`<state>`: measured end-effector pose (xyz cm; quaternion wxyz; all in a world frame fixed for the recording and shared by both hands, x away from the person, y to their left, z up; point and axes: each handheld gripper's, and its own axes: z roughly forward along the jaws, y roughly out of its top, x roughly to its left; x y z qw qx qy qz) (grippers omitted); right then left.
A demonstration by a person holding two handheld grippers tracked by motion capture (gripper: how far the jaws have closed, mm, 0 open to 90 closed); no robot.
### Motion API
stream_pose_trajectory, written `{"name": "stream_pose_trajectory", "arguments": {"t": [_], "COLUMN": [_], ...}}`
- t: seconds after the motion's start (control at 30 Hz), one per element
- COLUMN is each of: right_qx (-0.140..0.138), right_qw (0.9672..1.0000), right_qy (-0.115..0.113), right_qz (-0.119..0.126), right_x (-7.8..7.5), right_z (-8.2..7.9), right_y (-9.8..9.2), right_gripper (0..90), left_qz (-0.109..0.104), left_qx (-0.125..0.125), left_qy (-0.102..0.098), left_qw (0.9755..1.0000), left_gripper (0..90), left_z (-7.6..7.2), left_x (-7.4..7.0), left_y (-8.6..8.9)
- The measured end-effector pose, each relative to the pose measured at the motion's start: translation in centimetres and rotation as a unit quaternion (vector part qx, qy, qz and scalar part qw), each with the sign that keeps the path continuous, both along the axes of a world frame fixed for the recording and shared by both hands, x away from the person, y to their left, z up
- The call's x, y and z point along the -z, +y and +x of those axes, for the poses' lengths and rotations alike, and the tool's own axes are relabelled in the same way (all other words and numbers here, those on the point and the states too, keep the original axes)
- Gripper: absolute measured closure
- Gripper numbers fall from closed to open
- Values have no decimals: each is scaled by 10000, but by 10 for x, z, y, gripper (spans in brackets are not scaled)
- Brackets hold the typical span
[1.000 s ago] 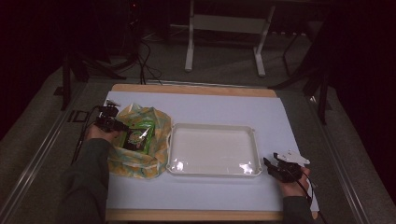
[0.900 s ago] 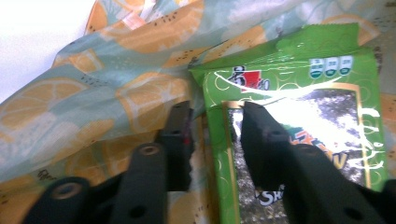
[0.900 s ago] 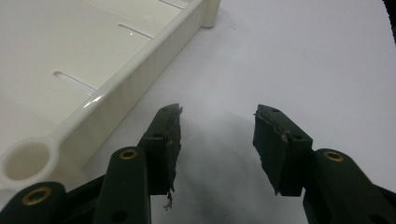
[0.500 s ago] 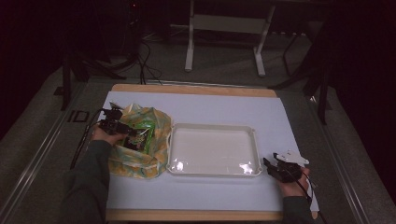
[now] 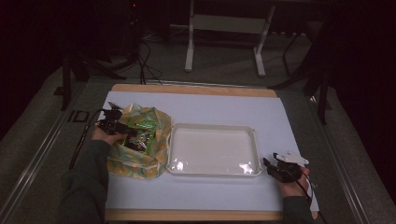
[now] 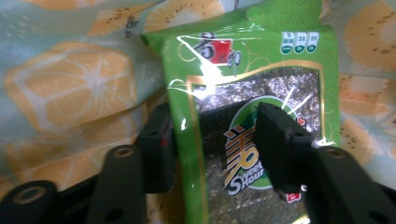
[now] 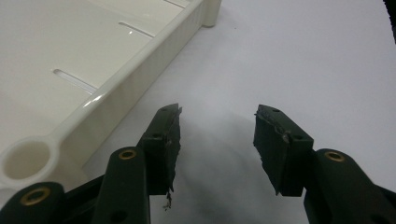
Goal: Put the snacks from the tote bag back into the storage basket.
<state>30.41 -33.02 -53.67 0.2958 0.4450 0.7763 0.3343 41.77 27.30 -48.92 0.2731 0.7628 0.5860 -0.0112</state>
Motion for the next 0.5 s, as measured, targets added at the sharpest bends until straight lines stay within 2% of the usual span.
{"name": "stream_pose_trajectory", "arguments": {"t": [0.23, 0.5], "right_qx": [3, 2], "right_qw": [10000, 10000], "right_qy": [2, -1], "right_qz": [-10, -26], "right_x": [0, 0], "right_z": [0, 0], "right_y": [0, 0], "right_gripper": [502, 502], "left_qz": [-107, -57], "left_qx": [58, 120], "left_qy": [-254, -369], "left_qw": [9996, 9992], "left_gripper": [731, 864], "left_z": [-7, -10], "left_x": [-15, -18], "left_y": [2, 2]}}
